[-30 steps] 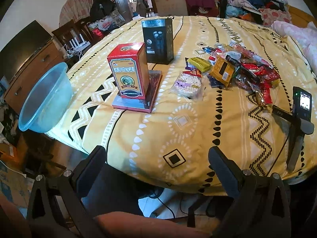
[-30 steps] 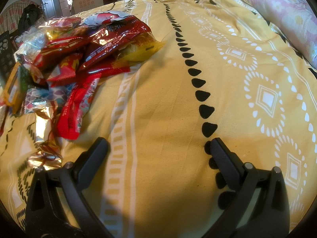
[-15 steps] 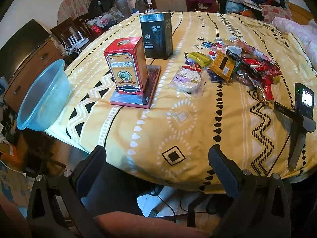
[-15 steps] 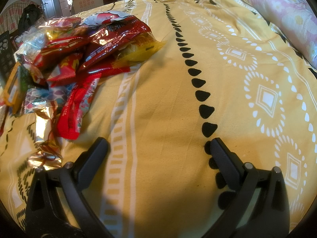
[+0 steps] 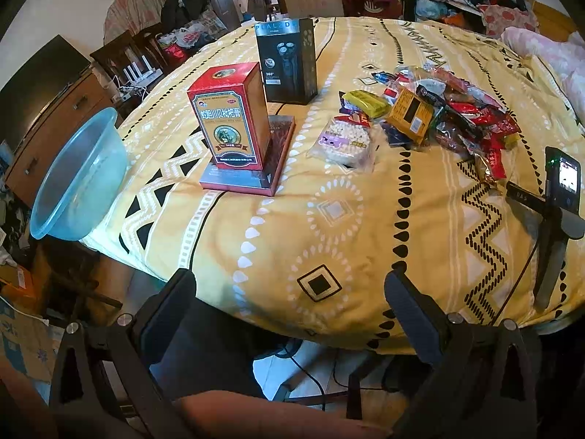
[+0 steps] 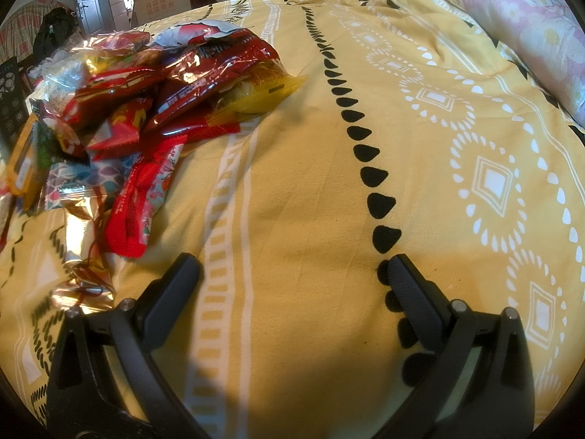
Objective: Organize snacks
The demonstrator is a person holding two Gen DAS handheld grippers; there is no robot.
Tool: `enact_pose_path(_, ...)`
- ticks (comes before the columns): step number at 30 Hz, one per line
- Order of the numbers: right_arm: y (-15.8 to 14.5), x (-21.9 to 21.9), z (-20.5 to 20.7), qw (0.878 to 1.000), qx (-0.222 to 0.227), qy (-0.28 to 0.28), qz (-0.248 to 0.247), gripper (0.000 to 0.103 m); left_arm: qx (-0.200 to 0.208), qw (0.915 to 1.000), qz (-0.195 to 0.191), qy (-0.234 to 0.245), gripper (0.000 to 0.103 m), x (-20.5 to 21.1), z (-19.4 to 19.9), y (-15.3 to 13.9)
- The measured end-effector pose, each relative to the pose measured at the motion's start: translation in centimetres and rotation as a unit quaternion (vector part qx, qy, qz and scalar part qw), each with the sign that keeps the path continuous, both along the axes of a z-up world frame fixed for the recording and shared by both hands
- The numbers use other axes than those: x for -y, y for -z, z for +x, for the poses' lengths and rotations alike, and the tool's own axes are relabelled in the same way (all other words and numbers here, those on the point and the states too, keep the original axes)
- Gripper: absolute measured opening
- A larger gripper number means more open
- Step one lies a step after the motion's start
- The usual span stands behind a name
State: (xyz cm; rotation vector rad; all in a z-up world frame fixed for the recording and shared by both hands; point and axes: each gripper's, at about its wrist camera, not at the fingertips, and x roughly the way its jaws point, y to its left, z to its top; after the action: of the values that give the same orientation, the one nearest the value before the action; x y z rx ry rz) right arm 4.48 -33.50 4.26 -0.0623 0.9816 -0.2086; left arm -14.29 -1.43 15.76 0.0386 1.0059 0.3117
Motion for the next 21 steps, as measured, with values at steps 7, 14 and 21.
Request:
enact_pose_path(7,-0.03,-0.05,-0.10,1.000,0.000,0.000,0.000,0.103,-0.004,1.0000,-0.002,0.001,0.103,-0.05,0.11,0.15)
enact_pose_path(14,-0.02,-0.03,-0.05,1.000,0.000,0.000,0.000,0.103,-0.012,0.9999,-0.005,0.002,0.103,-0.05,0.41,0.60)
enact_pose_path(21,0.00,0.00,0.00,1.000,0.000,0.000,0.000,0.103,-0.015,0.9999,-0.004,0.006,0.103,0.18,0.52,0.92)
